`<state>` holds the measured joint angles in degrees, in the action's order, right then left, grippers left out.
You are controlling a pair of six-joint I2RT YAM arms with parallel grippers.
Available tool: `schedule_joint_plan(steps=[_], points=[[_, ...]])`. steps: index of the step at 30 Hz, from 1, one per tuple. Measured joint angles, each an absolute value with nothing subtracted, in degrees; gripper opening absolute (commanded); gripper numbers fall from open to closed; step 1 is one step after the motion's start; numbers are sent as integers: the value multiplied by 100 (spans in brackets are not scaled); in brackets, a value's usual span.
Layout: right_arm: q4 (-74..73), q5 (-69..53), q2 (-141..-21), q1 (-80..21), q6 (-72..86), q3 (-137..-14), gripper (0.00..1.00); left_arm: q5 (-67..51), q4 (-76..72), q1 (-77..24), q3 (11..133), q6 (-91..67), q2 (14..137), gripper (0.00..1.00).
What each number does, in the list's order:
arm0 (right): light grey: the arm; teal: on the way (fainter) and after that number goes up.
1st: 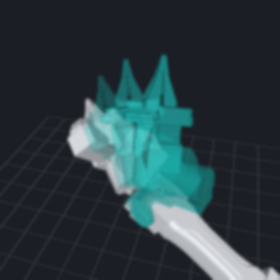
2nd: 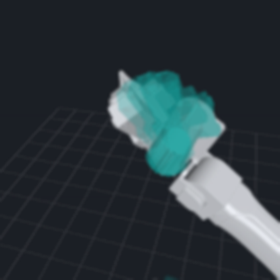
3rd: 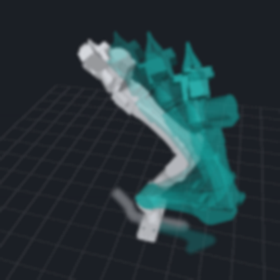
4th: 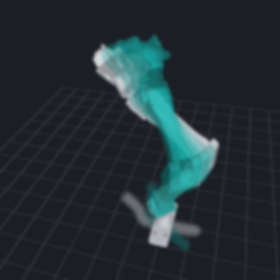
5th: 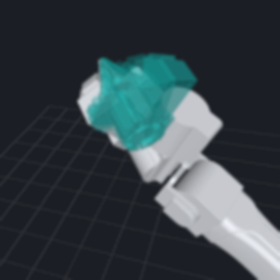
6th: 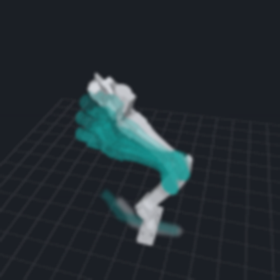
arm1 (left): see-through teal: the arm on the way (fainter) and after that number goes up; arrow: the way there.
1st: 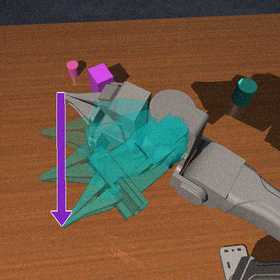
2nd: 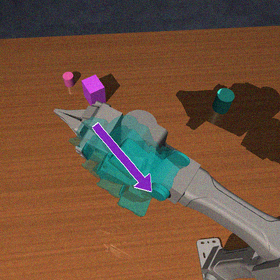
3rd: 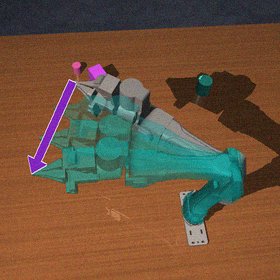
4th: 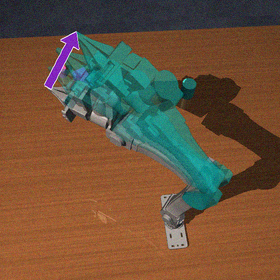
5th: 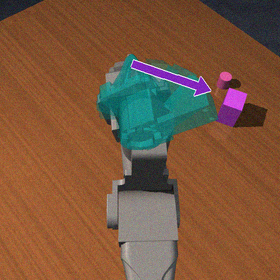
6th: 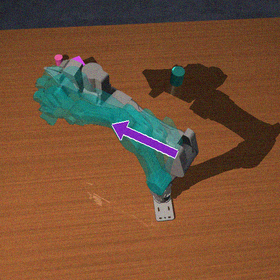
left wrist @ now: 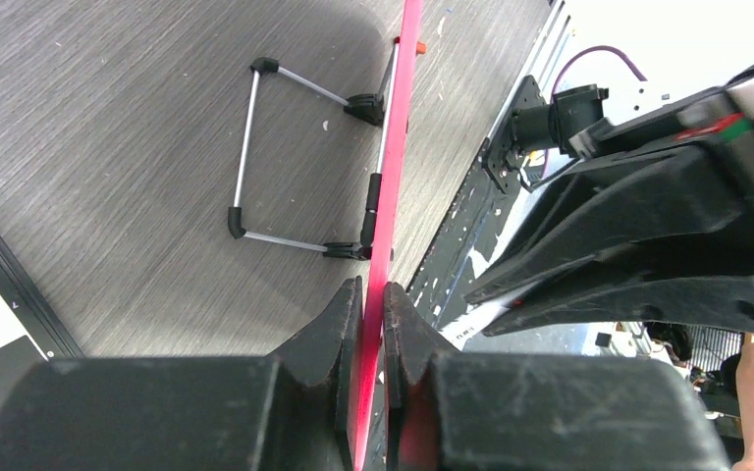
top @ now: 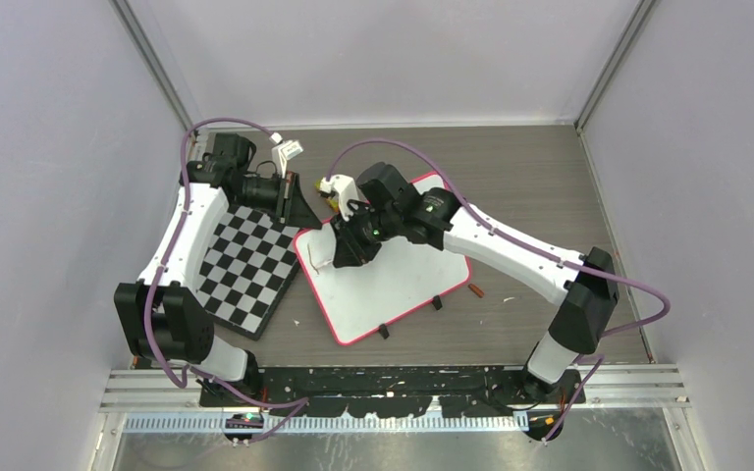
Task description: Write a sentence on the whiteboard
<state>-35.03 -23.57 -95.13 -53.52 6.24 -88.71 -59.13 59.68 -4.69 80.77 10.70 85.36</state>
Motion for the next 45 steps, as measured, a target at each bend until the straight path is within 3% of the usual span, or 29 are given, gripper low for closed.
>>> schedule_joint_plan(steps=[45], points=[[-3673, -2220, -9474, -5065, 467, -9273, 0, -5874, 5972, -475, 8075, 1070, 8510, 0]])
